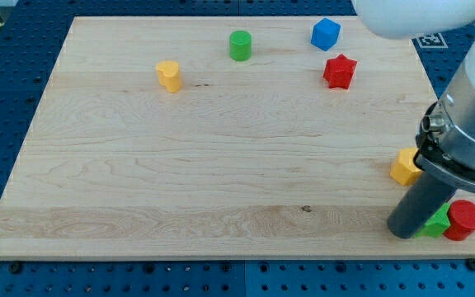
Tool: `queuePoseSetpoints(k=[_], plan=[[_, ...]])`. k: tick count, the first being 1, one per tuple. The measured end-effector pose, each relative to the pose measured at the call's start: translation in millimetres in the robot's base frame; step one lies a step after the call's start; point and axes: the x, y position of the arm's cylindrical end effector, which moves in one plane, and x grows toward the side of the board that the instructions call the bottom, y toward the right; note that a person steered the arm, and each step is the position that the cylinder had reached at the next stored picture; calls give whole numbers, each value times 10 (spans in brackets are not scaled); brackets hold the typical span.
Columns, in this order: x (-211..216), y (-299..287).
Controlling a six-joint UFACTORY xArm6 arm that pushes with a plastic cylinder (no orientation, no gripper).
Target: Nudge the yellow heart down a bit
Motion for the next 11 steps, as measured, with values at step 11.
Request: queuePoseSetpoints(k=[11], plan=[[-2642,-2727]])
